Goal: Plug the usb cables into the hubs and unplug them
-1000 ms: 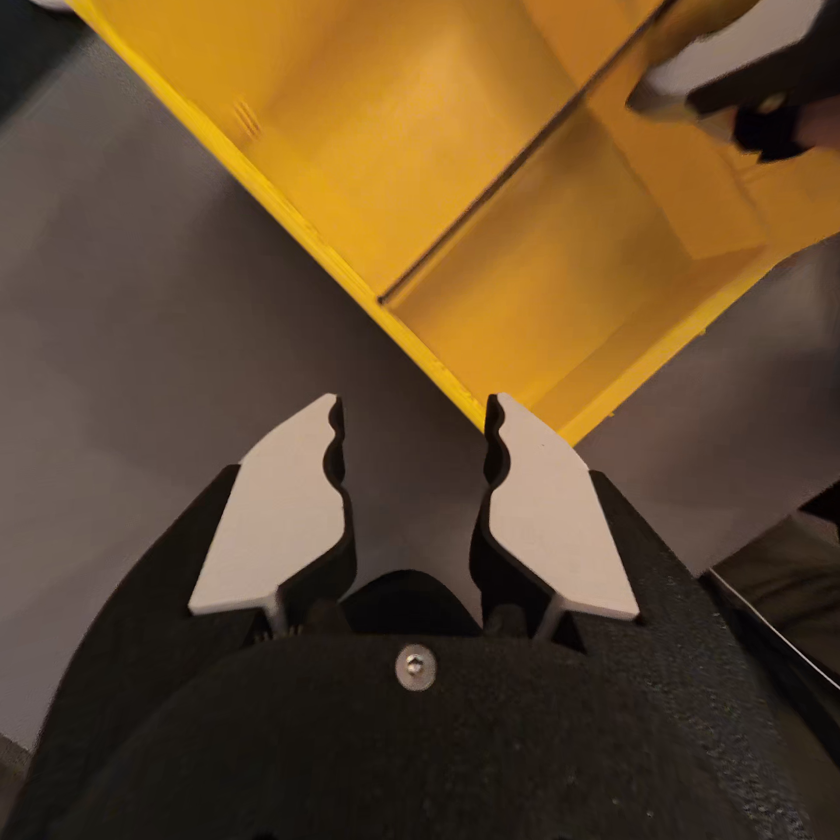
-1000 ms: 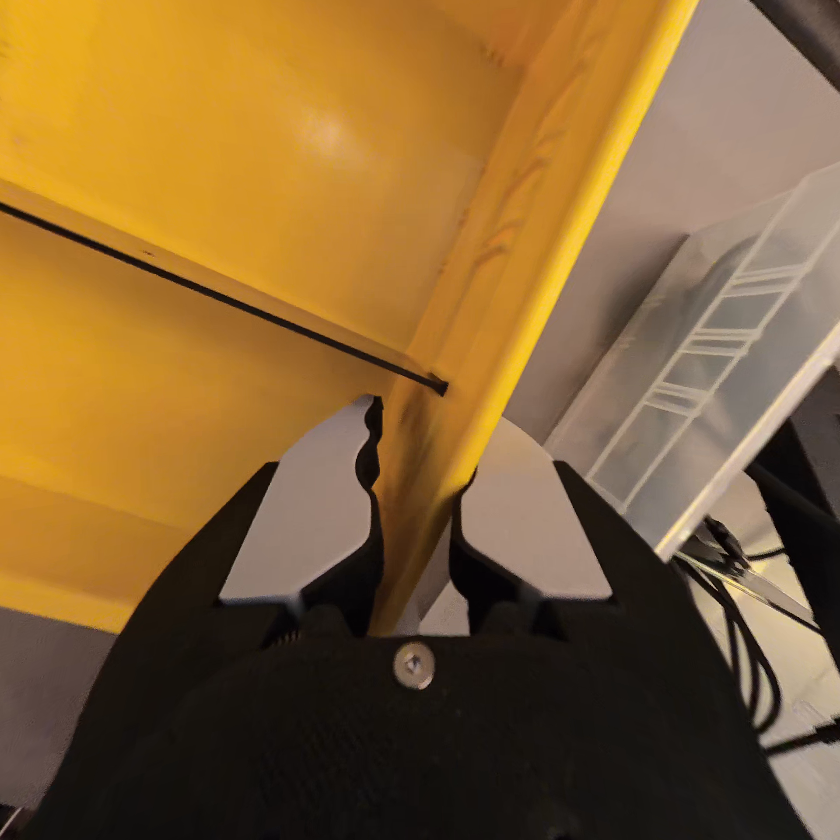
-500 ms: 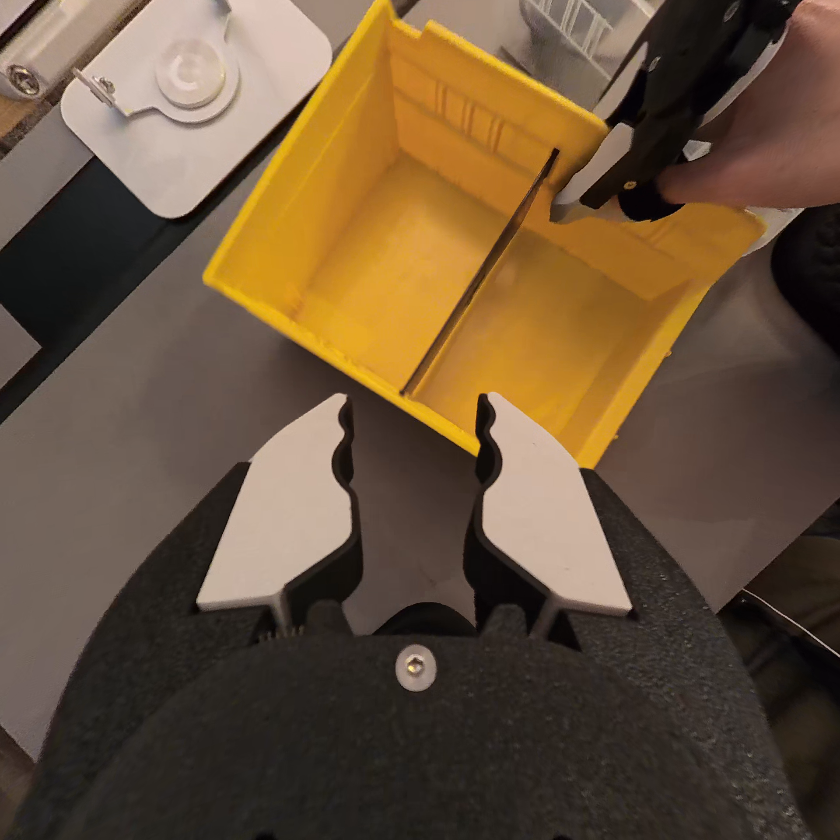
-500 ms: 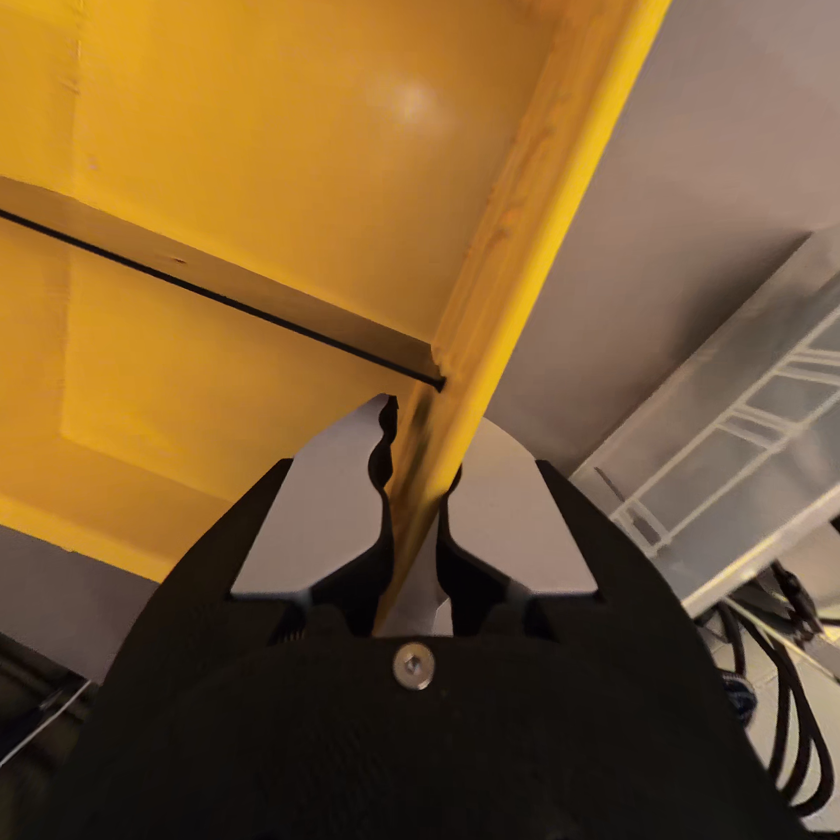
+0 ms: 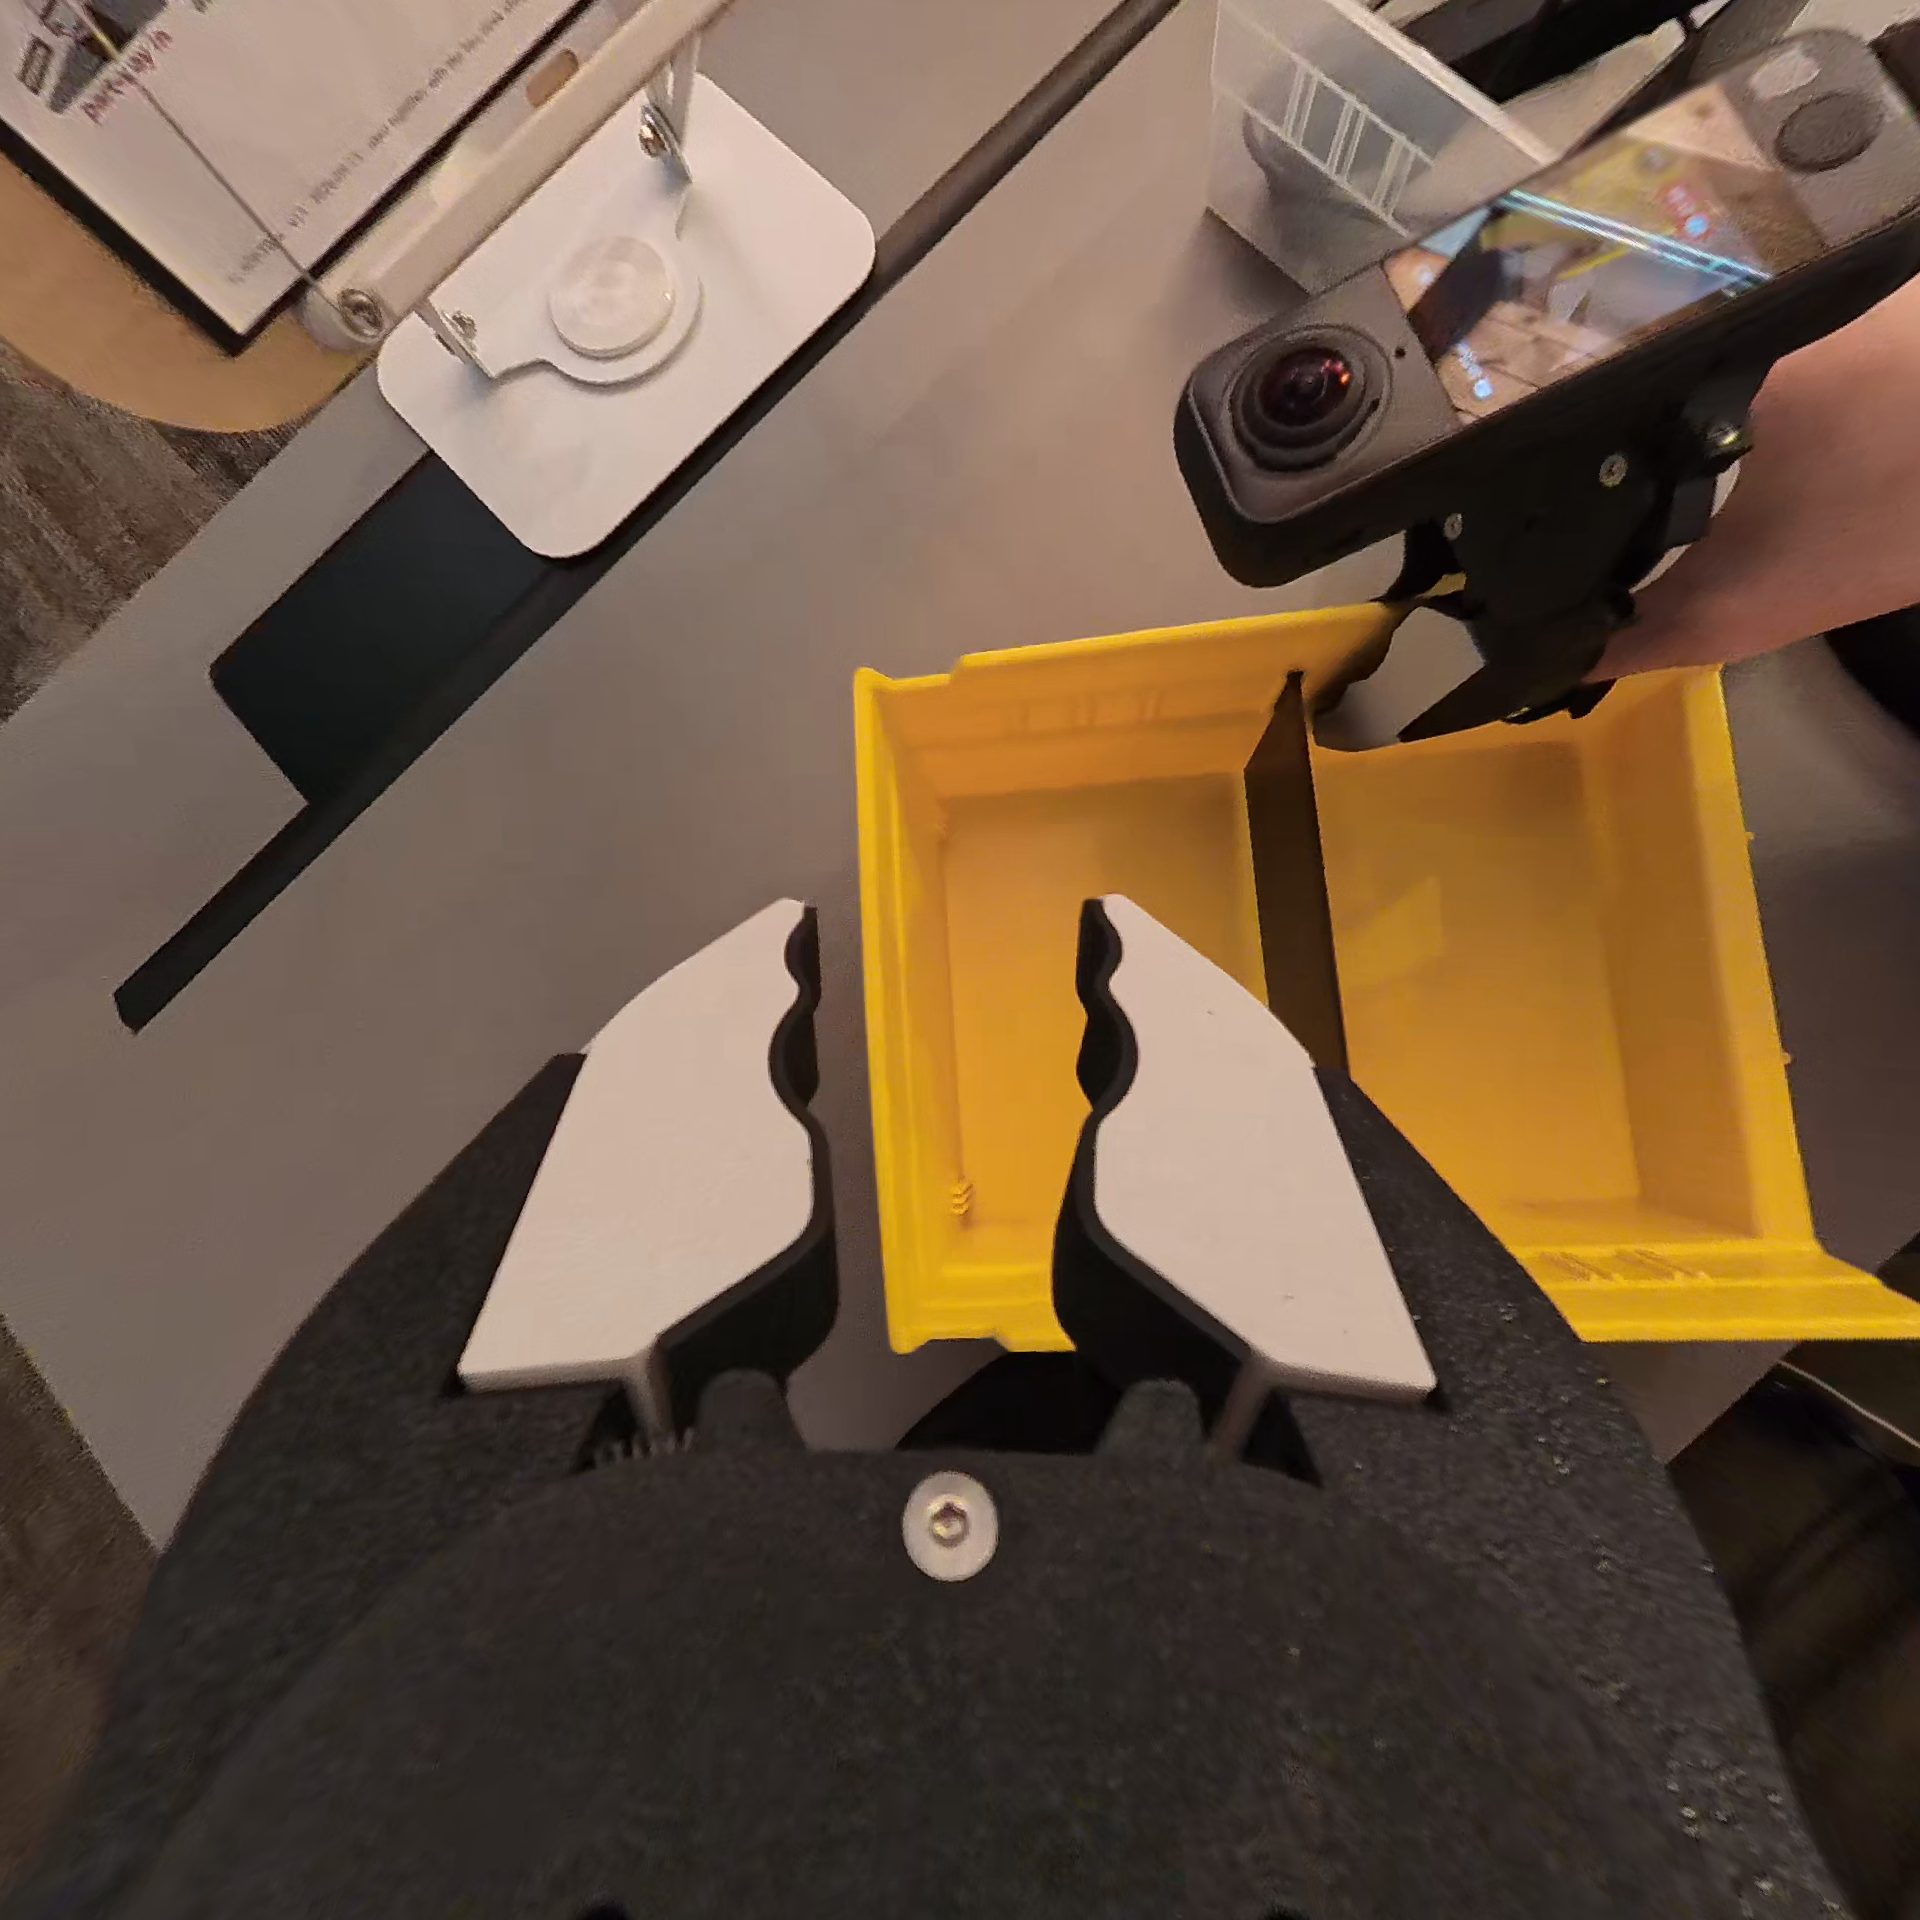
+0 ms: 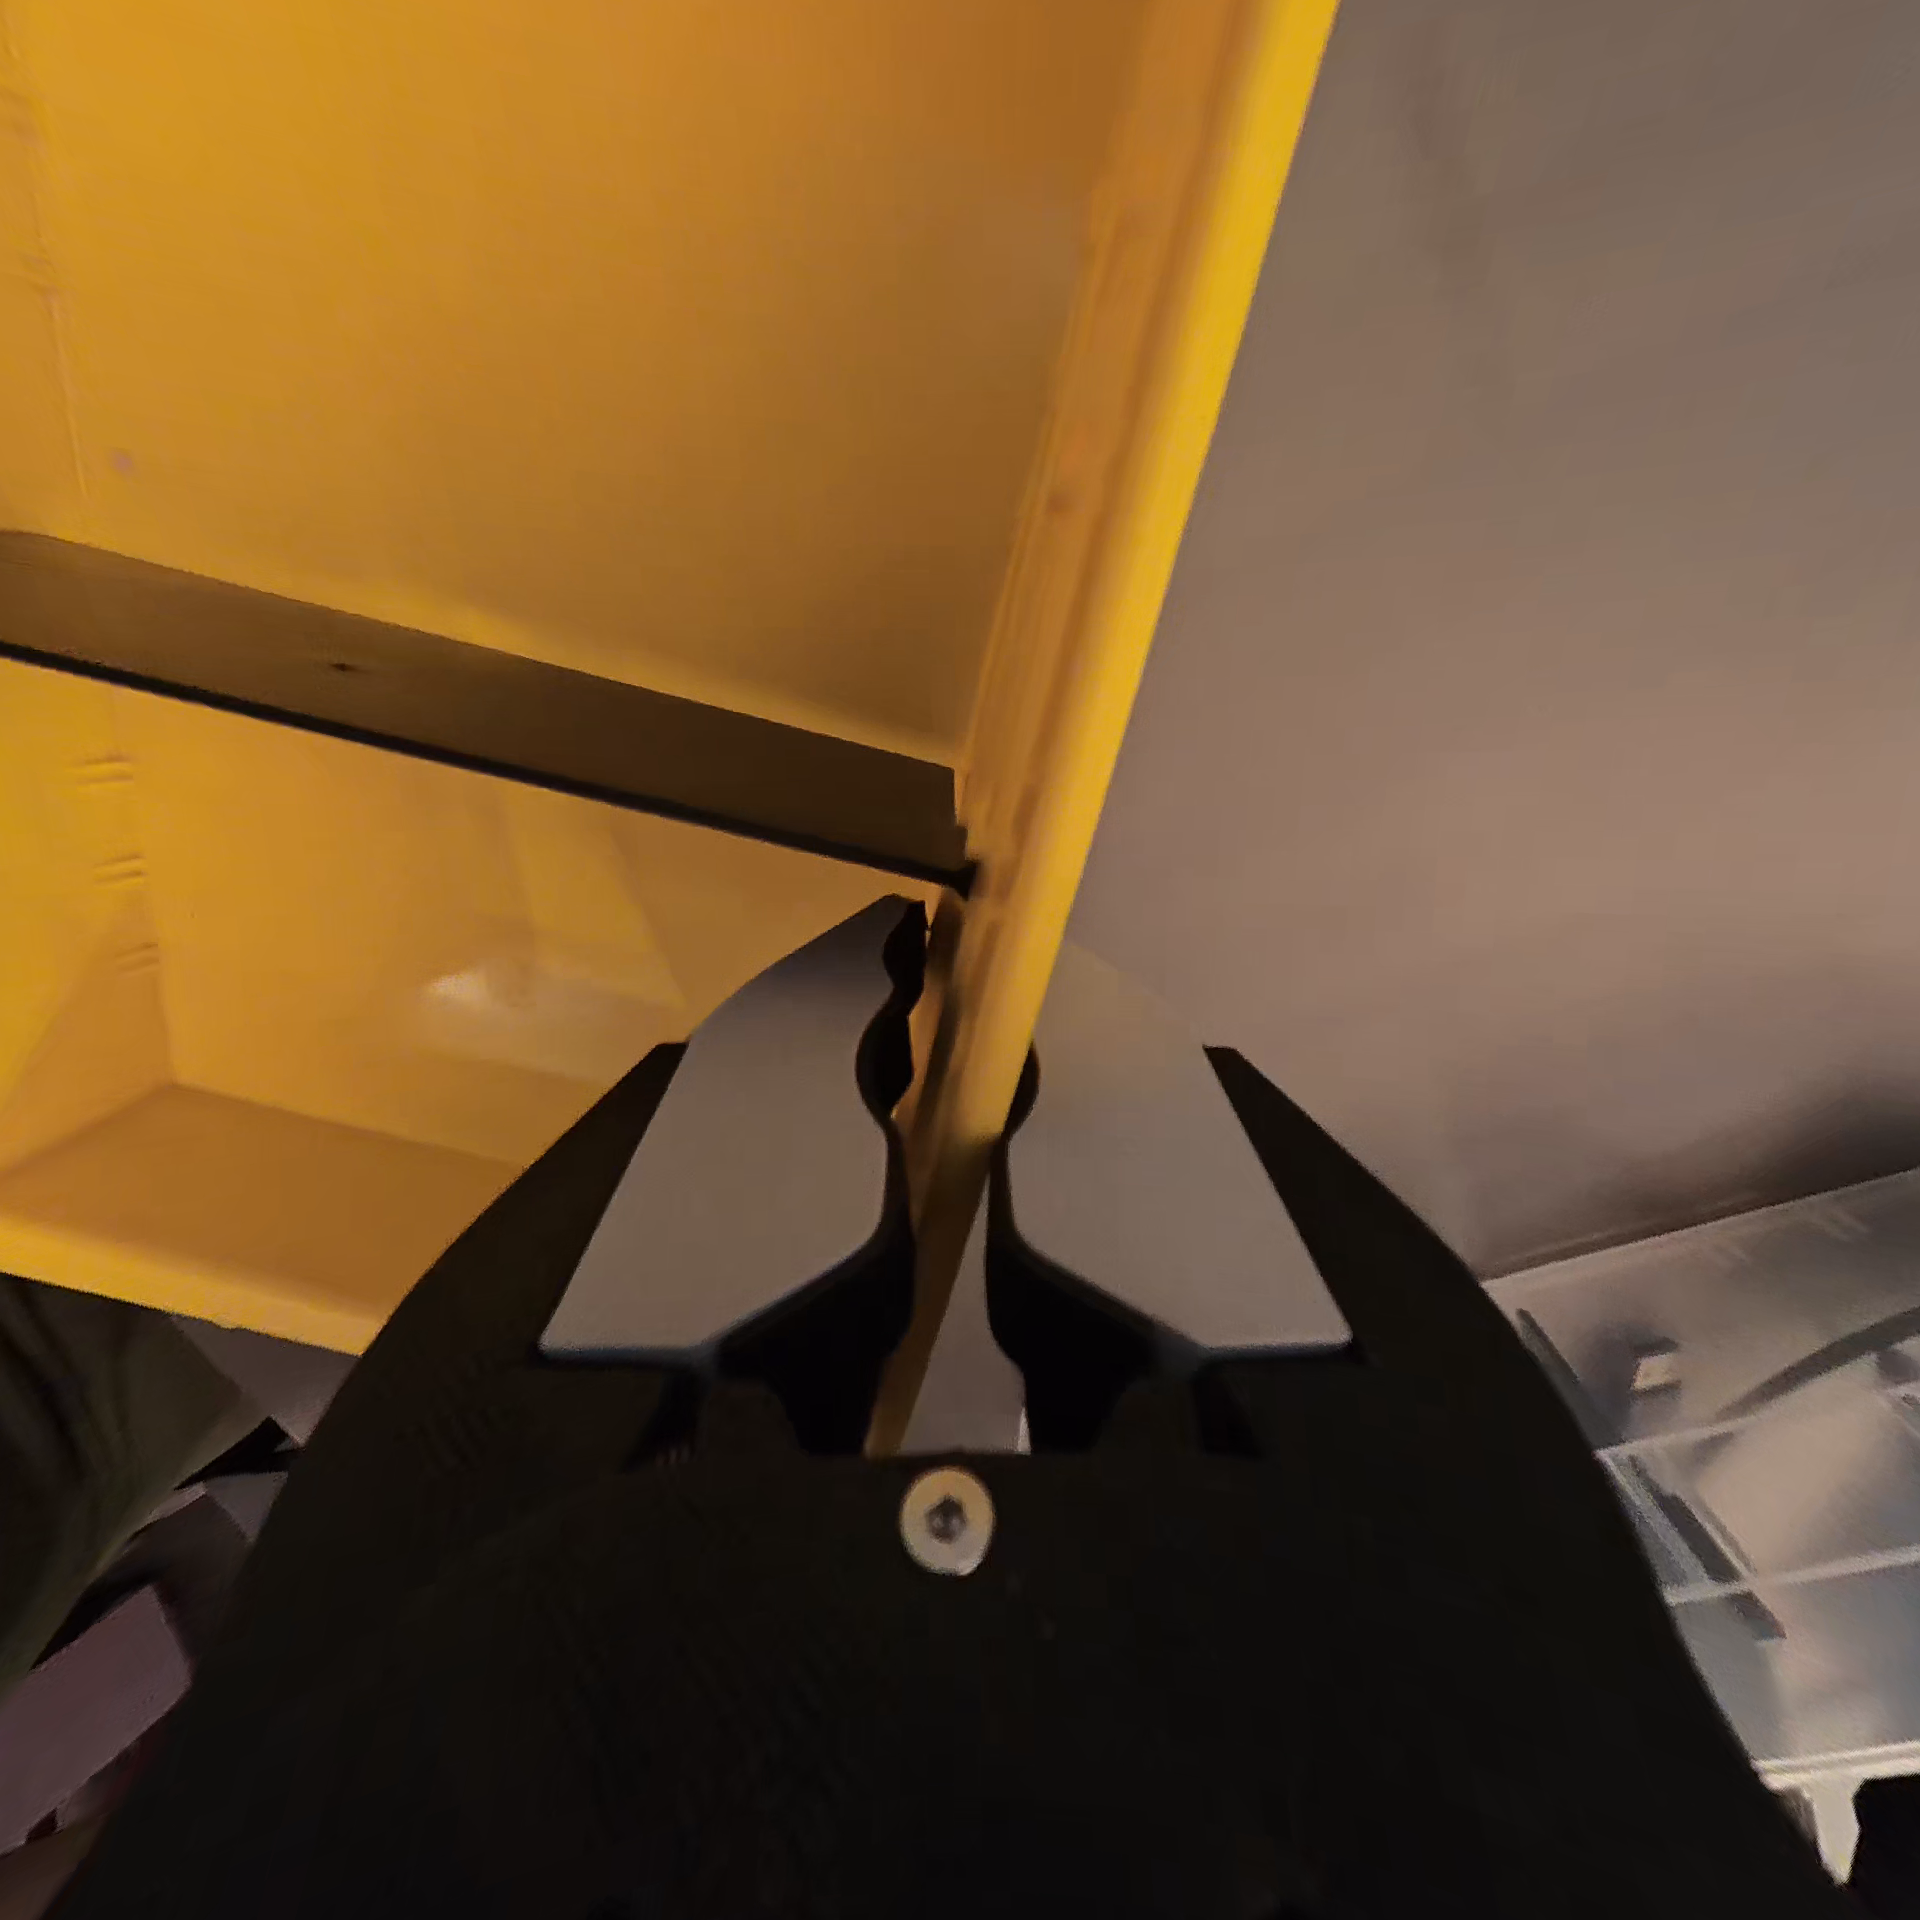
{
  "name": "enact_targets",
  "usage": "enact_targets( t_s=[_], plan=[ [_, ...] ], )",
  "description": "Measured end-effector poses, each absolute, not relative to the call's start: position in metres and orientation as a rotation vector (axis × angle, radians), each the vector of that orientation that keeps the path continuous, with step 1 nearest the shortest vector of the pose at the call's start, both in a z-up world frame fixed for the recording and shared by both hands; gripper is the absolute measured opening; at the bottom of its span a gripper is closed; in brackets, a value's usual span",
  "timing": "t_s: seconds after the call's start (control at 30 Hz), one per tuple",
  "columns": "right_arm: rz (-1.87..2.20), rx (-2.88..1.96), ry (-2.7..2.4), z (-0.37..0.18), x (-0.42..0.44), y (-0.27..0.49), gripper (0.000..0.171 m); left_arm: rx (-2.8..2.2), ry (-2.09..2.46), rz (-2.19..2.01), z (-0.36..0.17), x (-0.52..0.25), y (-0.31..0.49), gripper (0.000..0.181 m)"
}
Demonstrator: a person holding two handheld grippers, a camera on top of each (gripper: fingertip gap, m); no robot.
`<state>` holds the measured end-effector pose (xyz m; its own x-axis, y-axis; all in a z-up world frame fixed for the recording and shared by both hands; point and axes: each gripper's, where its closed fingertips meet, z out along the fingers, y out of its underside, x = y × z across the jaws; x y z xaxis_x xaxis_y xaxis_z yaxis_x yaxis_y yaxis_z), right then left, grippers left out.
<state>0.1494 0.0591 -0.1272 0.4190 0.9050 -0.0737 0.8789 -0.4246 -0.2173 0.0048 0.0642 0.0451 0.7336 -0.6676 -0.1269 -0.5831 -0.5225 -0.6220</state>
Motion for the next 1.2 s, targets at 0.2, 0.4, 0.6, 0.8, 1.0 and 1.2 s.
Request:
enact_targets(
  t_s=[0.2, 0.4, 0.6, 0.8, 1.0, 1.2],
  plan=[
    [0.117, -2.7, -1.494, -0.135, 0.169, 0.055, 0.028, -2.219, 0.894, -0.19, 0.063, -0.008, 0.057, 0.045],
    [0.229, -2.763, -1.546, -0.141, 0.162, 0.042, 0.004, -2.2, 0.908, -0.207, 0.066, -0.007, 0.053, 0.042],
    [0.24, -2.769, -1.537, -0.141, 0.162, 0.043, 0.004, -2.186, 0.955, -0.206, 0.065, -0.001, 0.05, 0.042],
    [0.212, -2.778, -1.527, -0.127, 0.169, 0.063, 0.004, -2.14, 0.976, -0.265, 0.072, 0.005, 0.046, 0.04],
    [0.192, -2.805, -1.366, -0.061, 0.205, 0.102, 0.004, -2.092, 0.981, -0.27, 0.081, 0.011, 0.035, 0.04],
    [0.282, -2.864, -0.876, 0.024, 0.336, 0.132, 0.005, -2.023, 1.087, -0.259, 0.084, 0.028, 0.015, 0.04]
  ],
)
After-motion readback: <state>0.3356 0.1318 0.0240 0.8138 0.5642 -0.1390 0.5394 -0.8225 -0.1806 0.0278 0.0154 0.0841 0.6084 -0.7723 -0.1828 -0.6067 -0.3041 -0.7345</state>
